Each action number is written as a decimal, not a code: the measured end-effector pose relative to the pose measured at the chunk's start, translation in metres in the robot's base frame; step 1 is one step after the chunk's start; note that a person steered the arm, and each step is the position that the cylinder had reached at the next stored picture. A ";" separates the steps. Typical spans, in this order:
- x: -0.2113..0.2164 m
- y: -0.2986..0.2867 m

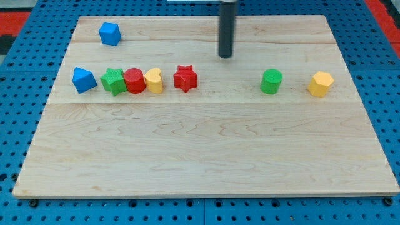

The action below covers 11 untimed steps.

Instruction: Move the green star above to the red star

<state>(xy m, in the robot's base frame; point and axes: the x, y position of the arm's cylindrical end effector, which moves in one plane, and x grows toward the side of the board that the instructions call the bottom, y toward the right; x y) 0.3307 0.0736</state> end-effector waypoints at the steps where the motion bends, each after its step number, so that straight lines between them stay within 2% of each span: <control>1: 0.075 0.008; 2: 0.146 -0.017; 3: 0.177 -0.129; 4: 0.161 -0.228; 5: 0.130 -0.213; 6: 0.104 -0.226; 7: 0.114 -0.246; 9: 0.026 -0.237; 11: 0.031 -0.294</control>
